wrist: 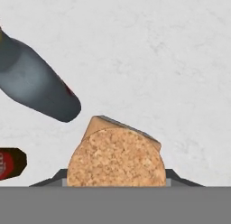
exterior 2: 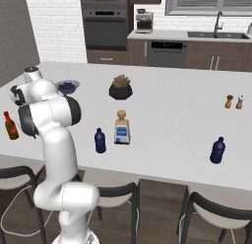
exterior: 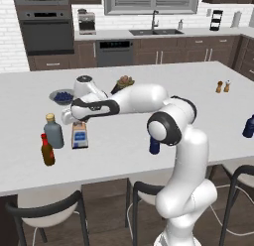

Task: Move the plastic bottles in the middle to the plastics group, and the glass bottles in the middle to the glass group.

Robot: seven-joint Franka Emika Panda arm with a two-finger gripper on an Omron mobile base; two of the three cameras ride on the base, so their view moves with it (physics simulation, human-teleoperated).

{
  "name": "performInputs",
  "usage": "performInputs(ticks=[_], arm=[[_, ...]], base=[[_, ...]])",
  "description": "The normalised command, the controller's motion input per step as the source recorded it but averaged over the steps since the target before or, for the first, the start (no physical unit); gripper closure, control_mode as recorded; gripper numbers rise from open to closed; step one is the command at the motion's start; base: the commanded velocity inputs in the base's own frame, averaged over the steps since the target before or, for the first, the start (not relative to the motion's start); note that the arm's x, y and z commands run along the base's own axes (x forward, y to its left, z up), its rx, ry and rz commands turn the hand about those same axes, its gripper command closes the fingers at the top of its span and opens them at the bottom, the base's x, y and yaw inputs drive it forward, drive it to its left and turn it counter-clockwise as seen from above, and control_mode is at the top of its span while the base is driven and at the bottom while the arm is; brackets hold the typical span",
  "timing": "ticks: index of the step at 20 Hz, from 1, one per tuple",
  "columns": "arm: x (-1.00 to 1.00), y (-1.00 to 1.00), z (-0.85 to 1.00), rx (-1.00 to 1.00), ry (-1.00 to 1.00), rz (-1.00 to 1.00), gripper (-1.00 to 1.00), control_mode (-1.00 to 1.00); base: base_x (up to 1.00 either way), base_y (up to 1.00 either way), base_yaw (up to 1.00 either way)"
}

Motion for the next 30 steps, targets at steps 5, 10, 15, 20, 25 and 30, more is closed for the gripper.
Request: performInputs(ticks=[5,10,15,20,25,30], arm=[[0.09,0.0,-0.37,0.0,0.0,0.0,1.0,-1.0],[0.01,0.0,-0.06,0.0,0.0,0.0,-1.0,-1.0],[-0.01,0.0,0.0,0.0,0.0,0.0,-1.0,-1.0],[0.0,-0.13,0.03,0.0,0.0,0.0,-1.0,-1.0],[0.0,0.0,0.21,0.0,0.0,0.0,-1.0,-1.0],[-0.29,-0.03,0.62,0.0,-0.04,0.0,-1.0,-1.0]], base=[[0.0,0.0,0.0],[0.0,0.0,0.0],[0.0,0.0,0.0],[0.0,0.0,0.0],[0.0,0.0,0.0],[0.0,0.0,0.0]])
